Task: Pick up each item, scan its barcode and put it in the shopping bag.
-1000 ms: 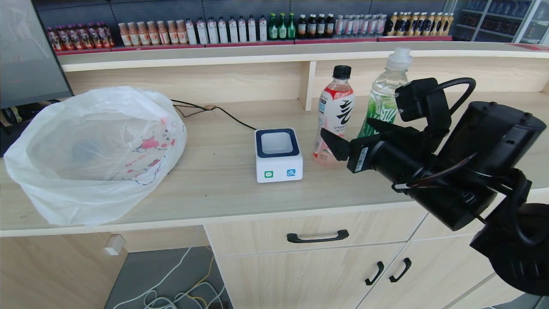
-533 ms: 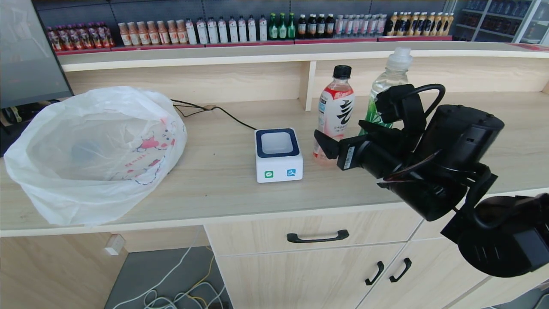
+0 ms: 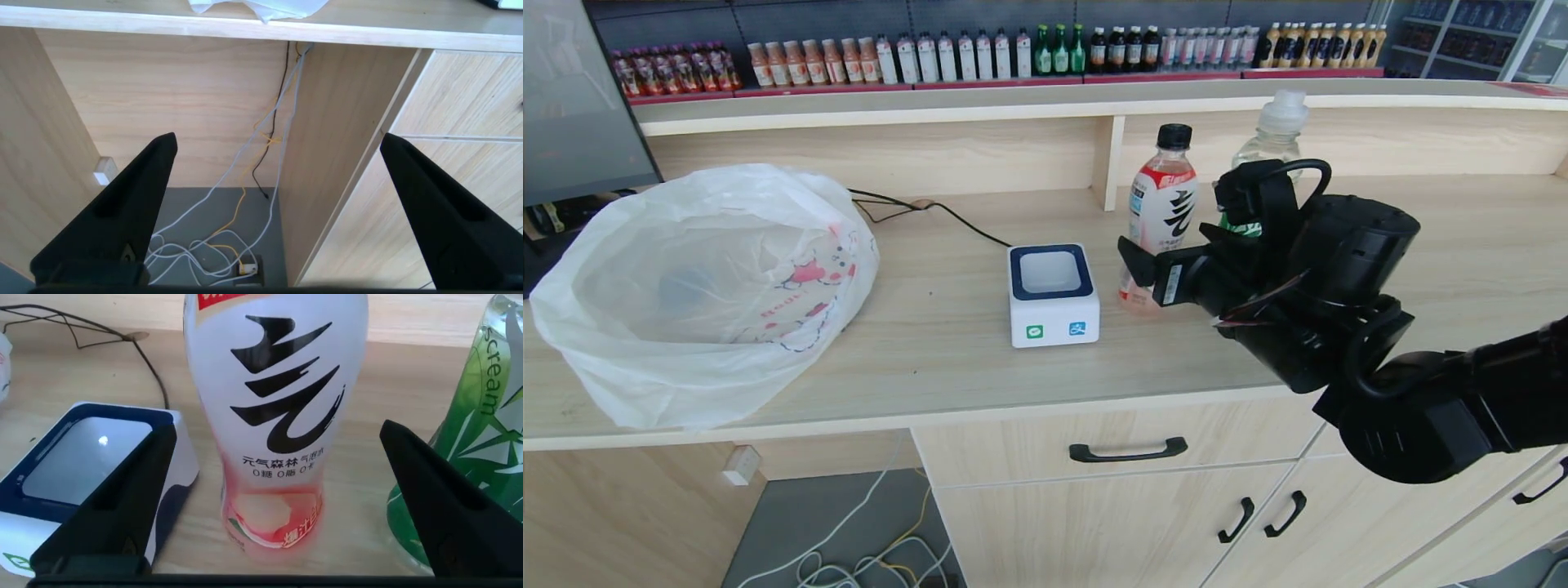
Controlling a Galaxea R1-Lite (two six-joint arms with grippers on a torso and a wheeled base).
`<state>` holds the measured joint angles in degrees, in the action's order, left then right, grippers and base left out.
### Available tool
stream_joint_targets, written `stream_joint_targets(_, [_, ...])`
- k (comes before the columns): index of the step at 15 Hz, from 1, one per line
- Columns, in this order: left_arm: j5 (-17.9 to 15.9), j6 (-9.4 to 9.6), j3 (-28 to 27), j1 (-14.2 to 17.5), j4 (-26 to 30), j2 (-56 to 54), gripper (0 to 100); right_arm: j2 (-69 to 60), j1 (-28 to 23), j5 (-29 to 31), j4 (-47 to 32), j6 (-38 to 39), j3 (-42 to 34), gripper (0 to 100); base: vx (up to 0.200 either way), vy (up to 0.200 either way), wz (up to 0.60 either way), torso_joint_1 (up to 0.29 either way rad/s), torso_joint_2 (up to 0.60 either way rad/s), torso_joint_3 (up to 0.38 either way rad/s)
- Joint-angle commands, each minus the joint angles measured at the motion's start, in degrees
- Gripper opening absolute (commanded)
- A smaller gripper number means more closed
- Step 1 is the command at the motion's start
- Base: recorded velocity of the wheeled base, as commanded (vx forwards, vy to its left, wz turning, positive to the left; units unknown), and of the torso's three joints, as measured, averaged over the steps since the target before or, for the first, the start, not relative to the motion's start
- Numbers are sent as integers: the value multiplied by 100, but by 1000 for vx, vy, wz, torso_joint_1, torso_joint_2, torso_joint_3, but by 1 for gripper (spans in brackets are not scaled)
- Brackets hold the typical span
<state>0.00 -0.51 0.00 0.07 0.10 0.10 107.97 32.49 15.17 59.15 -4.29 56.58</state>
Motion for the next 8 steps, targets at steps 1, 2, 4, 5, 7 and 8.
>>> stream_joint_targets(1, [0,-2,0,1,-1,-1,100,136,-85,-14,9,-2,126,100,0,0,0,0,0,0])
stream_joint_targets(2, [0,-2,0,1,-1,-1,100,172,-129,-22,9,-2,205,100,0,0,0,0,0,0])
stream_joint_targets(4, [0,-2,0,1,-1,-1,100,303,-173,-22,9,7,363,100,0,0,0,0,0,0])
stream_joint_targets(5, [0,-2,0,1,-1,-1,100,356,-173,-22,9,7,416,100,0,0,0,0,0,0])
stream_joint_targets(7, [0,-2,0,1,-1,-1,100,453,-173,4,9,25,547,100,0,0,0,0,0,0])
stream_joint_targets(8, [0,-2,0,1,-1,-1,100,497,-173,13,18,86,583,100,0,0,0,0,0,0])
